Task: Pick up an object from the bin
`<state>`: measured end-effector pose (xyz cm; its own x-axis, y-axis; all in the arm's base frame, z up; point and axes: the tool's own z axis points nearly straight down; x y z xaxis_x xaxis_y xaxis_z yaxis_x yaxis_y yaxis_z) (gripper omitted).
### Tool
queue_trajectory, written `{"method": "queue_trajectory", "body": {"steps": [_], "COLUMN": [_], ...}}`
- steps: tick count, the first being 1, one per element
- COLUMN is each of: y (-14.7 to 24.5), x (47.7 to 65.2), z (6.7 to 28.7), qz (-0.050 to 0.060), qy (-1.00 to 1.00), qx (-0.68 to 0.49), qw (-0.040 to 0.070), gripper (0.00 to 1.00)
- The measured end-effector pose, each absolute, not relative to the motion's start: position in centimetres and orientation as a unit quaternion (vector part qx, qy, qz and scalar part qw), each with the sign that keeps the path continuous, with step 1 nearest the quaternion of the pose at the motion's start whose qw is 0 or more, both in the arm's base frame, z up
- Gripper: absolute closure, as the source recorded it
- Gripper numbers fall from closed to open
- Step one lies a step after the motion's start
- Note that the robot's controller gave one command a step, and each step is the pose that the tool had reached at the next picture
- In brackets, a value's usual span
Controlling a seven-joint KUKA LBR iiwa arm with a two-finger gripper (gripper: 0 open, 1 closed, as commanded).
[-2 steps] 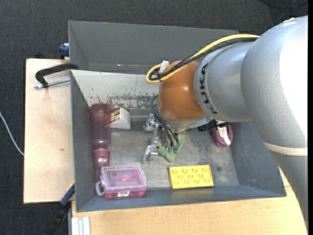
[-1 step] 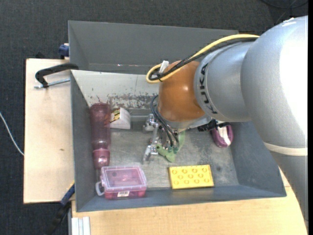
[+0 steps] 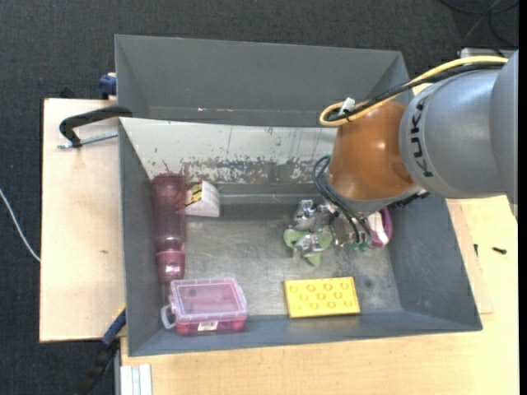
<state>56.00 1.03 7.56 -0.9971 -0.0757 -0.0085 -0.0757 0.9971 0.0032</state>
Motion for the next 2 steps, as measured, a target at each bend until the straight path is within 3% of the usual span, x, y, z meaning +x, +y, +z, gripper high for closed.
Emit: {"method": "queue_trajectory", "body": {"steps": [1, 2], "y": [1.0, -0.7], "x": [56.0, 56.2], "z": [7.6, 20.9], "qz": [0.002, 0.0], "qy": [0.999, 1.0], "qx": [-0.038, -0.019], "qw": [0.004, 0.003], "gripper": [1.0, 1.0]}}
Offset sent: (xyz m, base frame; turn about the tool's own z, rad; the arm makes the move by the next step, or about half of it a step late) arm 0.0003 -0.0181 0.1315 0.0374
